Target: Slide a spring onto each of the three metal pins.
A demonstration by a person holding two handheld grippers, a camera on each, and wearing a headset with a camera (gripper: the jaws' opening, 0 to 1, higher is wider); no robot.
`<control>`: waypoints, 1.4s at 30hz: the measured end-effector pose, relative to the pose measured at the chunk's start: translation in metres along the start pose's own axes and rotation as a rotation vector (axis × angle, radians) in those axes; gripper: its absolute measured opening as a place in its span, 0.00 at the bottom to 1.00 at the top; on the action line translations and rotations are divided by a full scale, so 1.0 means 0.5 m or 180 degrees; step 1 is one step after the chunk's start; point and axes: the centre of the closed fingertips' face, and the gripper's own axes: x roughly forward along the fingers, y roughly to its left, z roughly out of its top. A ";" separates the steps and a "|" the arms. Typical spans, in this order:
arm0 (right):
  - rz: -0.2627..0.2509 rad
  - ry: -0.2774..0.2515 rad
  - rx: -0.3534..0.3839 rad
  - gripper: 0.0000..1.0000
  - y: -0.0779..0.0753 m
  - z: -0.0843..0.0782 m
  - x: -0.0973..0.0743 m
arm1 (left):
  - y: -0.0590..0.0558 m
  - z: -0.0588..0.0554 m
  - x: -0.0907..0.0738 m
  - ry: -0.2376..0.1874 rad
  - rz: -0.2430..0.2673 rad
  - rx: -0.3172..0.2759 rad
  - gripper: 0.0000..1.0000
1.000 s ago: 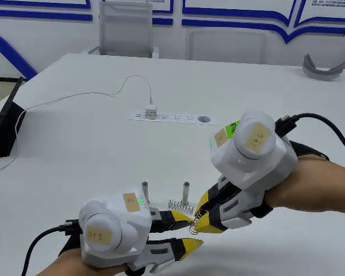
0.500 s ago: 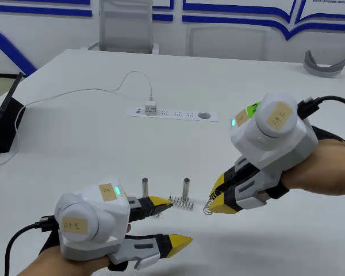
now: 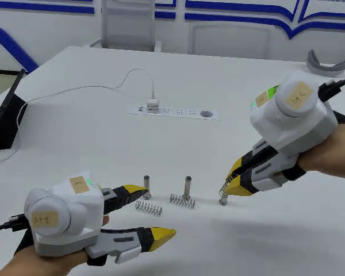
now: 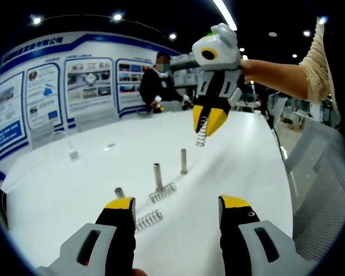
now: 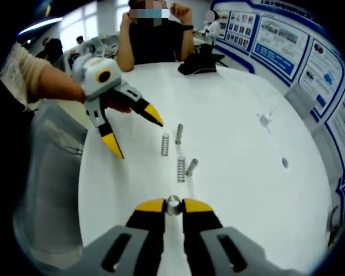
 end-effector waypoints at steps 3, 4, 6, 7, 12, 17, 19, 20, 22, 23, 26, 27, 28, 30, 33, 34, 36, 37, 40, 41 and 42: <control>-0.0039 0.0009 0.0021 0.12 -0.010 -0.002 -0.007 | 0.015 -0.005 -0.010 0.0002 0.0087 -0.0059 0.63; -0.0061 0.0021 0.0027 0.12 -0.016 -0.003 -0.008 | 0.021 -0.008 -0.014 -0.0001 0.0119 -0.0099 0.63; -0.0099 0.0051 0.0045 0.12 -0.026 -0.006 -0.009 | 0.031 -0.010 -0.018 0.0002 0.0179 -0.0137 0.67; -0.0133 0.0078 0.0064 0.12 -0.035 -0.010 -0.009 | 0.037 -0.013 -0.021 0.0008 0.0211 -0.0166 0.68; -0.0179 0.0176 0.0111 0.12 -0.058 -0.021 -0.002 | 0.052 -0.015 -0.028 -0.0013 0.0294 -0.0219 0.70; -0.0183 0.0262 0.0149 0.12 -0.074 -0.032 0.013 | 0.056 -0.019 -0.029 0.0011 0.0331 -0.0231 0.74; -0.0175 0.0273 0.0158 0.12 -0.076 -0.032 0.017 | 0.056 -0.020 -0.029 0.0011 0.0339 -0.0236 0.75; -0.0167 0.0281 0.0159 0.12 -0.076 -0.032 0.019 | 0.056 -0.020 -0.028 0.0013 0.0342 -0.0243 0.75; -0.0155 0.0314 0.0145 0.12 -0.077 -0.032 0.024 | 0.058 -0.021 -0.027 0.0017 0.0350 -0.0253 0.77; -0.0151 0.0327 0.0139 0.12 -0.078 -0.032 0.026 | 0.058 -0.021 -0.027 0.0015 0.0351 -0.0256 0.77; -0.0145 0.0366 0.0137 0.12 -0.082 -0.034 0.033 | 0.059 -0.021 -0.027 0.0011 0.0358 -0.0265 0.77; -0.0129 0.0382 0.0145 0.12 -0.083 -0.035 0.037 | 0.059 -0.021 -0.027 0.0009 0.0362 -0.0269 0.77; -0.0123 0.0389 0.0145 0.12 -0.083 -0.035 0.039 | 0.059 -0.022 -0.028 0.0009 0.0362 -0.0273 0.77; -0.0100 0.0419 0.0157 0.12 -0.082 -0.038 0.043 | 0.060 -0.024 -0.029 0.0010 0.0367 -0.0277 0.77; -0.0100 0.0474 0.0139 0.12 -0.083 -0.044 0.048 | 0.061 -0.026 -0.030 0.0005 0.0373 -0.0292 0.76; -0.0091 0.0479 0.0140 0.12 -0.084 -0.044 0.050 | 0.062 -0.027 -0.031 0.0003 0.0375 -0.0300 0.76; -0.0074 0.0488 0.0155 0.12 -0.084 -0.045 0.053 | 0.063 -0.027 -0.031 -0.0004 0.0378 -0.0314 0.76; -0.0060 0.0505 0.0157 0.12 -0.082 -0.046 0.057 | 0.062 -0.027 -0.031 -0.0008 0.0378 -0.0322 0.76; -0.0040 0.0575 0.0129 0.12 -0.078 -0.051 0.068 | 0.061 -0.027 -0.029 -0.0006 0.0376 -0.0325 0.76; -0.0038 0.0590 0.0122 0.12 -0.077 -0.051 0.072 | 0.060 -0.027 -0.029 -0.0009 0.0372 -0.0328 0.76; -0.0038 0.0612 0.0114 0.12 -0.076 -0.052 0.076 | 0.060 -0.027 -0.028 -0.0009 0.0369 -0.0325 0.76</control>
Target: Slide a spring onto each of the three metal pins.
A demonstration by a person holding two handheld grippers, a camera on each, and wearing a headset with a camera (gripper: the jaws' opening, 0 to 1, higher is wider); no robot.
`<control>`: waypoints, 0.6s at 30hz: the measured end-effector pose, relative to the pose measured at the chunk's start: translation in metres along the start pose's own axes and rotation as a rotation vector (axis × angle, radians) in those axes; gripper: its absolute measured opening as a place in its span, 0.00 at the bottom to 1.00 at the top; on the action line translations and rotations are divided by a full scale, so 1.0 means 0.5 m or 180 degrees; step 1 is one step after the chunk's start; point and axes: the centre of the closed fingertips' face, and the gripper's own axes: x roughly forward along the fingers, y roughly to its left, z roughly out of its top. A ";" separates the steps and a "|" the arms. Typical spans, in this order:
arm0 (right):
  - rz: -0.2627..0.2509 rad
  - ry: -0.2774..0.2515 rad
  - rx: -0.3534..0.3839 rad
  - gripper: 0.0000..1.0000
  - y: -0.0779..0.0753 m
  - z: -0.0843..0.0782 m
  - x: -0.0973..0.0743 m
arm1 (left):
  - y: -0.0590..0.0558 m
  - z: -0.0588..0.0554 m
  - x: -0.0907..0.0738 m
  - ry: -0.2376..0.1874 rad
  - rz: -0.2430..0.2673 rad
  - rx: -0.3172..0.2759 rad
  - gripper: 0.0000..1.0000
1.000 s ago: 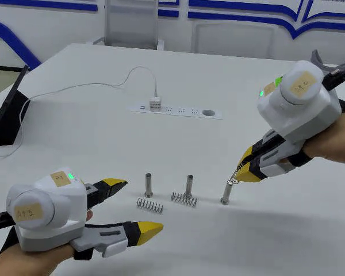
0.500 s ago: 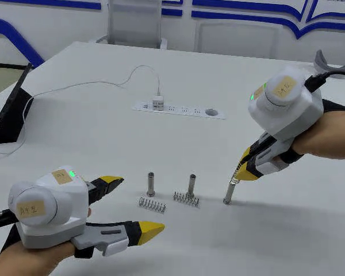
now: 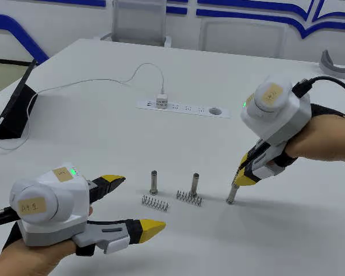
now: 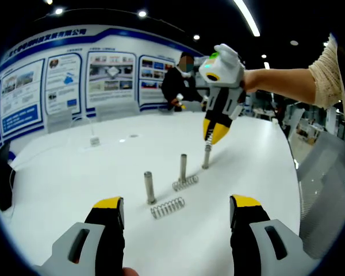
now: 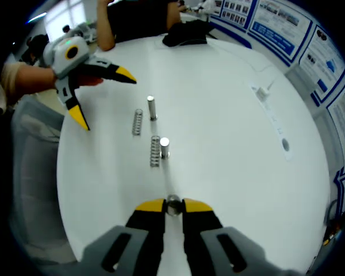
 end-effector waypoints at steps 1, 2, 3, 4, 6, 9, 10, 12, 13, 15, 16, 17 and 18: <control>0.0008 0.0017 0.0004 0.12 0.001 -0.001 0.003 | 0.000 0.000 0.000 0.0002 -0.0001 0.0006 0.76; 0.0019 0.0034 0.0004 0.12 0.001 -0.002 0.008 | -0.002 0.000 0.001 0.0003 -0.0007 0.0004 0.76; 0.0019 0.0045 0.0009 0.12 0.001 -0.003 0.011 | -0.002 0.000 0.001 0.0003 -0.0008 0.0002 0.76; 0.0029 0.0059 0.0018 0.12 0.001 -0.004 0.015 | -0.002 0.000 0.001 0.0004 -0.0011 0.0007 0.76; 0.0039 0.0078 0.0028 0.12 0.001 -0.007 0.021 | -0.002 0.000 0.001 0.0002 -0.0013 0.0010 0.76; 0.0049 0.0099 0.0055 0.12 -0.006 -0.012 0.033 | -0.001 0.000 0.000 0.0002 -0.0008 0.0011 0.76; 0.0049 0.0108 0.0067 0.12 -0.008 -0.014 0.037 | -0.001 0.002 0.000 -0.0003 -0.0006 0.0008 0.76; 0.0060 0.0117 0.0086 0.12 -0.009 -0.018 0.046 | 0.000 0.001 -0.001 -0.0002 -0.0001 0.0007 0.76; 0.0057 0.0122 0.0089 0.12 -0.010 -0.018 0.048 | 0.001 0.001 -0.001 0.0000 -0.0001 0.0007 0.76; 0.0057 0.0132 0.0094 0.12 -0.009 -0.020 0.053 | 0.000 0.002 -0.002 0.0004 -0.0004 0.0008 0.77; 0.0059 0.0133 0.0101 0.12 -0.010 -0.021 0.055 | -0.001 0.001 -0.002 0.0009 -0.0007 0.0011 0.77; 0.0067 0.0137 0.0111 0.12 -0.011 -0.024 0.061 | -0.001 0.001 -0.002 0.0011 -0.0008 0.0013 0.77; 0.0077 0.0142 0.0119 0.13 -0.011 -0.026 0.064 | -0.001 0.002 -0.003 0.0013 -0.0008 0.0013 0.77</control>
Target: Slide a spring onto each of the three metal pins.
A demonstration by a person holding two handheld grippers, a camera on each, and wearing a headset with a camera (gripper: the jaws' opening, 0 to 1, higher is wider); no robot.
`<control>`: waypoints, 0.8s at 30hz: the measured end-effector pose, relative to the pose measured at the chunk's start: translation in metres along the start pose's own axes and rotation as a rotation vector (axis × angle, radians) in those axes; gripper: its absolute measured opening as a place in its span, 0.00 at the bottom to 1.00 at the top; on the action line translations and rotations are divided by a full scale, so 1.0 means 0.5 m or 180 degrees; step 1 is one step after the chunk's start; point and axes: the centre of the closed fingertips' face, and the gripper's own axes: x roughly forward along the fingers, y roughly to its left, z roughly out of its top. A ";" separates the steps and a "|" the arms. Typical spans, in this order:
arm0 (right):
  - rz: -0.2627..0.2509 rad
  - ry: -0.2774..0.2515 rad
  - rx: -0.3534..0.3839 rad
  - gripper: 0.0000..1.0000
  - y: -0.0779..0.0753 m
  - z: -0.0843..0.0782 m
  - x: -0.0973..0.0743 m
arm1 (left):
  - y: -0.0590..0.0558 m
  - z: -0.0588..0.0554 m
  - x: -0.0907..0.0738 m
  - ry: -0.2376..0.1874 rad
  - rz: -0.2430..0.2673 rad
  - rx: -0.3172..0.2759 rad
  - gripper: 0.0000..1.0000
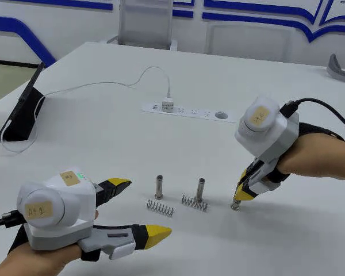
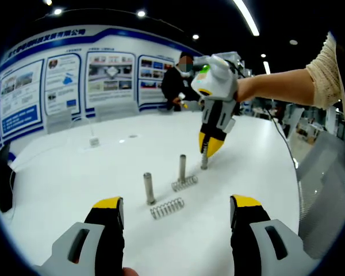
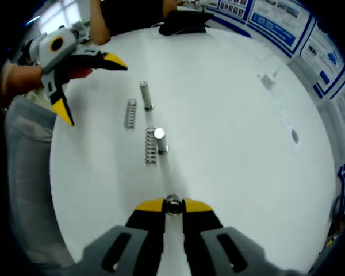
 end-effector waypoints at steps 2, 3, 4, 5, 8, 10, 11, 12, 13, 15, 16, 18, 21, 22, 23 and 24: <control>0.0001 -0.0001 0.0013 0.13 -0.002 -0.003 0.006 | 0.000 0.001 0.000 0.0002 0.0004 0.0000 0.77; 0.0008 0.0001 0.0025 0.13 -0.002 -0.004 0.007 | 0.000 0.001 0.000 0.0002 0.0006 -0.0003 0.77; 0.0011 0.0009 0.0029 0.13 -0.002 -0.006 0.011 | 0.001 0.001 0.000 0.0002 0.0007 -0.0005 0.77; 0.0006 0.0014 0.0025 0.13 -0.002 -0.007 0.013 | 0.001 0.000 0.001 0.0004 0.0009 -0.0003 0.77; 0.0002 0.0037 0.0020 0.13 -0.003 -0.011 0.018 | 0.000 -0.001 0.002 0.0008 0.0006 -0.0006 0.77; 0.0002 0.0043 0.0019 0.13 -0.003 -0.012 0.020 | -0.002 -0.001 0.004 0.0009 0.0003 -0.0004 0.77; 0.0000 0.0036 0.0021 0.13 -0.003 -0.011 0.020 | -0.002 -0.001 0.004 0.0008 0.0001 -0.0007 0.77; 0.0001 0.0032 0.0033 0.13 -0.004 -0.011 0.020 | -0.002 -0.001 0.005 0.0007 -0.0001 -0.0005 0.77; 0.0001 0.0033 0.0034 0.13 -0.004 -0.011 0.019 | -0.002 -0.001 0.005 0.0008 -0.0002 -0.0004 0.77; 0.0000 0.0030 0.0029 0.13 -0.003 -0.012 0.019 | -0.003 0.000 0.006 0.0007 -0.0005 0.0001 0.77; -0.0008 0.0028 0.0018 0.13 -0.004 -0.014 0.019 | -0.003 0.000 0.006 0.0008 -0.0005 0.0004 0.77; -0.0023 0.0022 0.0010 0.16 -0.006 -0.015 0.019 | -0.003 0.000 0.006 0.0005 -0.0004 0.0001 0.77; -0.0050 -0.0022 0.0013 0.18 -0.007 -0.012 0.007 | -0.003 -0.001 0.005 0.0011 -0.0005 0.0014 0.77; -0.0090 -0.0044 0.0000 0.19 -0.010 -0.008 -0.001 | -0.004 -0.001 0.005 0.0013 -0.0007 0.0018 0.77; -0.0101 -0.0059 0.0004 0.20 -0.009 -0.005 -0.007 | -0.004 -0.002 0.005 0.0014 -0.0007 0.0022 0.77; -0.0128 -0.0086 -0.0009 0.20 -0.007 0.002 -0.019 | -0.004 -0.002 0.005 0.0019 -0.0008 0.0028 0.77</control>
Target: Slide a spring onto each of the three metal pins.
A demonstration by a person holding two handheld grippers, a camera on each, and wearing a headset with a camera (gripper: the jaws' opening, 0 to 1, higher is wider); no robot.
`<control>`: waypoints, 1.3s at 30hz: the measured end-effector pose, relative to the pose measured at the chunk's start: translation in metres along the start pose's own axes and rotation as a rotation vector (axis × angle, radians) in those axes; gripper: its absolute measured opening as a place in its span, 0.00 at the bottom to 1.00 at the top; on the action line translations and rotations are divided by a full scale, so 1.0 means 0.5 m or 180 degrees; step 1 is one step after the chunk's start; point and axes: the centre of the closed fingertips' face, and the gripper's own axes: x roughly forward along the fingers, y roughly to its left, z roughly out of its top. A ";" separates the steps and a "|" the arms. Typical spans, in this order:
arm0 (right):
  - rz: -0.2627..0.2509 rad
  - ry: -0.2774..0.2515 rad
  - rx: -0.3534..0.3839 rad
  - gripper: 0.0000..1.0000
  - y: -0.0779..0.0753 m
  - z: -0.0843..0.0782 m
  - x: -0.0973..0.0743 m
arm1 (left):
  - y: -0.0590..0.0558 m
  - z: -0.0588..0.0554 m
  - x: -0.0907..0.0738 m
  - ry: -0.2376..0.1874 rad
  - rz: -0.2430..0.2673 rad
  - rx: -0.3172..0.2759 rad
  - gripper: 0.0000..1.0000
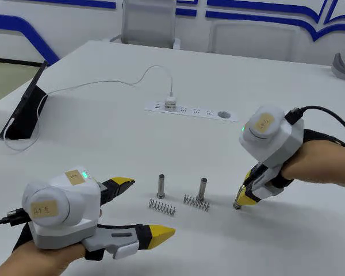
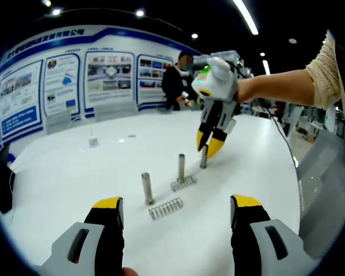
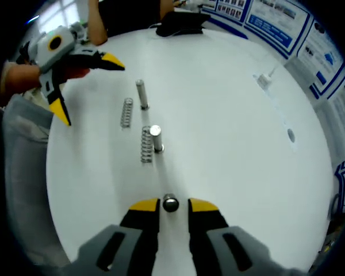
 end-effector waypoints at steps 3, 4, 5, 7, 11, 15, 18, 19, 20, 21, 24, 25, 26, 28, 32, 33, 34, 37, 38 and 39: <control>-0.0059 -0.0129 -0.0069 0.21 0.008 0.027 -0.021 | 0.000 -0.001 0.000 0.0002 -0.0002 0.0001 0.77; -0.0048 -0.0163 -0.0068 0.21 0.012 0.034 -0.023 | 0.000 0.000 0.000 0.0001 -0.0002 0.0004 0.77; -0.0031 -0.0212 -0.0075 0.21 0.023 0.046 -0.025 | 0.000 0.000 0.001 -0.0001 -0.0004 0.0007 0.77; 0.0008 -0.0259 -0.0110 0.20 0.040 0.061 -0.022 | -0.001 0.002 0.001 -0.0004 -0.0008 0.0016 0.77; 0.0083 -0.0282 -0.0133 0.19 0.052 0.077 0.003 | -0.002 0.006 0.002 -0.0008 -0.0014 0.0028 0.77; 0.0152 -0.0272 -0.0174 0.18 0.068 0.089 0.033 | 0.000 0.007 -0.001 -0.0015 -0.0006 0.0033 0.77; 0.0192 -0.0240 -0.0148 0.17 0.070 0.088 0.056 | 0.004 0.007 -0.003 -0.0020 0.0008 0.0026 0.77; 0.0195 -0.0232 -0.0141 0.16 0.069 0.087 0.062 | 0.005 0.008 -0.004 -0.0021 0.0012 0.0026 0.77; 0.0195 -0.0230 -0.0130 0.16 0.068 0.086 0.069 | 0.006 0.007 -0.004 -0.0021 0.0015 0.0024 0.76; 0.0200 -0.0230 -0.0120 0.16 0.068 0.086 0.072 | 0.006 0.007 -0.004 -0.0021 0.0016 0.0022 0.76; 0.0234 -0.0220 -0.0103 0.15 0.073 0.087 0.084 | 0.009 0.005 -0.005 -0.0016 0.0023 0.0019 0.76; 0.0231 -0.0211 -0.0113 0.15 0.073 0.087 0.088 | 0.009 0.005 -0.005 -0.0015 0.0025 0.0016 0.76; 0.0235 -0.0200 -0.0117 0.15 0.073 0.087 0.090 | 0.010 0.006 -0.005 -0.0015 0.0027 0.0016 0.76; 0.0250 -0.0189 -0.0114 0.15 0.075 0.086 0.096 | 0.010 0.006 -0.005 -0.0016 0.0028 0.0017 0.76; 0.0254 -0.0176 -0.0115 0.14 0.076 0.085 0.102 | 0.010 0.006 -0.006 -0.0014 0.0029 0.0017 0.76; 0.0265 -0.0169 -0.0112 0.13 0.077 0.084 0.104 | 0.010 0.006 -0.006 -0.0012 0.0029 0.0019 0.76; 0.0270 -0.0156 -0.0115 0.13 0.078 0.083 0.106 | 0.010 0.005 -0.006 -0.0010 0.0029 0.0021 0.76; 0.0279 -0.0119 -0.0144 0.12 0.082 0.076 0.111 | 0.011 0.005 -0.007 -0.0011 0.0034 0.0017 0.76; 0.0270 -0.0143 -0.0135 0.12 0.081 0.078 0.109 | 0.011 0.005 -0.007 -0.0012 0.0035 0.0018 0.76; 0.0273 -0.0144 -0.0137 0.12 0.082 0.078 0.109 | 0.010 0.005 -0.008 -0.0011 0.0036 0.0020 0.76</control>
